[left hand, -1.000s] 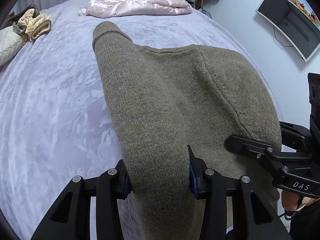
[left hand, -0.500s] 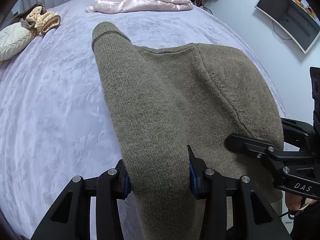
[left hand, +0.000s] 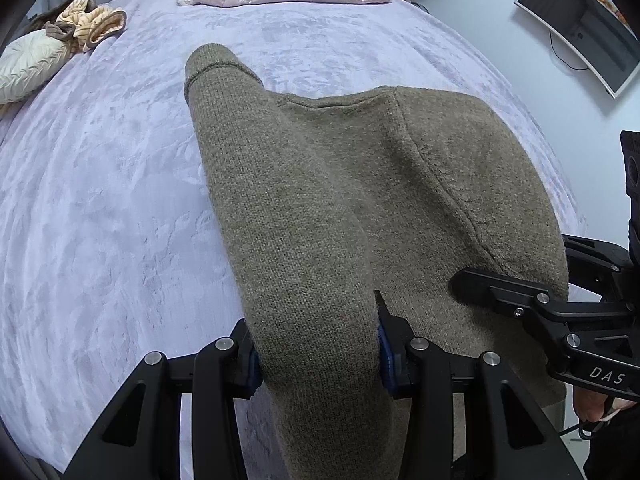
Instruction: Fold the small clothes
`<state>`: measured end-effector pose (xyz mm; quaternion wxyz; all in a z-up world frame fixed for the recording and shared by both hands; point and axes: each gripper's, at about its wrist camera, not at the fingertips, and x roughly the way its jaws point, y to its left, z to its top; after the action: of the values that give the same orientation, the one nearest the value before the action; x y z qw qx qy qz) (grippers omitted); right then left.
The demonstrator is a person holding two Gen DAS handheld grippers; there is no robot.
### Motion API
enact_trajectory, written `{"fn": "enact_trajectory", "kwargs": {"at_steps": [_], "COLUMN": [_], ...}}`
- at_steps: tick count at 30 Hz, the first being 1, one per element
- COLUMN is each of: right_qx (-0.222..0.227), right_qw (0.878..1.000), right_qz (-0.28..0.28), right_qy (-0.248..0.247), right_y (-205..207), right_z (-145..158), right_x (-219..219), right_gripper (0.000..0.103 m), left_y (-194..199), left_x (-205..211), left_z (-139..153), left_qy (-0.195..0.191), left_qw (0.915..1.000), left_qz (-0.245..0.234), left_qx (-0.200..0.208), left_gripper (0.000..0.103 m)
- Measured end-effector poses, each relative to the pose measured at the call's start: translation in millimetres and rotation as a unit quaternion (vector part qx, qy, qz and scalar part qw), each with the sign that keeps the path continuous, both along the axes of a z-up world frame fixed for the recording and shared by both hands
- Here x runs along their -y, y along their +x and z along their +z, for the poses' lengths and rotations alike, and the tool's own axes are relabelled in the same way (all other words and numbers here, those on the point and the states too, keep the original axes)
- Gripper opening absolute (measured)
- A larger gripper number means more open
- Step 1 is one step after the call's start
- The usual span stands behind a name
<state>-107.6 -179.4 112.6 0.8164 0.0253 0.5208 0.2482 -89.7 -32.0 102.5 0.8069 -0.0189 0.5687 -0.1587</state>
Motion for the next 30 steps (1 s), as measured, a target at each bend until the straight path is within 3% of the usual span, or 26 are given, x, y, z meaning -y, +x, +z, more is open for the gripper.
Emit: {"fn": "enact_trajectory", "kwargs": {"at_steps": [12, 17, 23, 30], "right_qx": [-0.018, -0.034, -0.048, -0.052], "right_qw": [1.000, 0.999, 0.998, 0.997], "right_qz": [-0.002, -0.009, -0.020, -0.025], "right_qy": [0.000, 0.007, 0.026, 0.058], "right_y": [2.2, 9.9, 16.5, 20.2], "right_z": [-20.8, -39.1, -61.1, -77.0], "right_x": [-2.2, 4.8, 15.8, 27.2], "right_gripper": [0.034, 0.034, 0.035, 0.038], "left_y": [-1.2, -2.0, -3.6, -7.0], "left_x": [-0.1, 1.0, 2.5, -5.2], "left_z": [-20.9, -29.1, -33.8, -42.0], "left_qy": [-0.005, 0.006, 0.017, 0.002], "left_qw": [0.9998, 0.9999, 0.9998, 0.9997], "left_qz": [0.006, 0.003, 0.002, 0.014], "left_qx": [-0.017, -0.008, 0.009, 0.018], "left_gripper": [0.046, 0.054, 0.055, 0.065]}}
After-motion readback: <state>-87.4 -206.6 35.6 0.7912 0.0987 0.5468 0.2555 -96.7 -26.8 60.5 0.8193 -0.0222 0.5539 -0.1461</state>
